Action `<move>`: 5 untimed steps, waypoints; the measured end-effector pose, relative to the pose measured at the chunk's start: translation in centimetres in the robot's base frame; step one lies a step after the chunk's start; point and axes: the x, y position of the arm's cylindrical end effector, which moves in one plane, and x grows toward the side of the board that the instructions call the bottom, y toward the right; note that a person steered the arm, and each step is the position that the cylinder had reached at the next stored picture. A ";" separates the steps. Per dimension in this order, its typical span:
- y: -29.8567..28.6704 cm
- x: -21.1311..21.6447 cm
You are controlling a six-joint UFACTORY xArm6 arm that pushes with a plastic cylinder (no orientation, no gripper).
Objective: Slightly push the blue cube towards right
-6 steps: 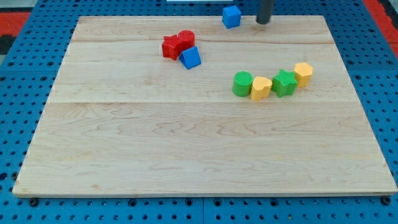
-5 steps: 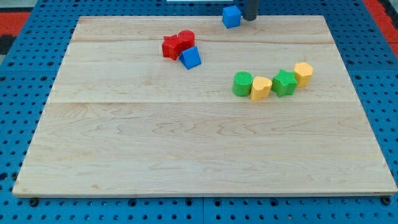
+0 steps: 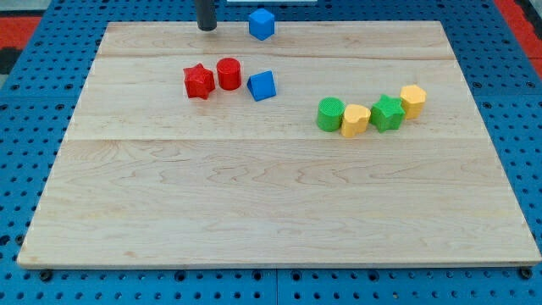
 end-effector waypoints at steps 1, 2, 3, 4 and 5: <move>1.1 0.1; 4.9 0.1; 11.2 3.7; 16.4 11.7; 19.5 6.8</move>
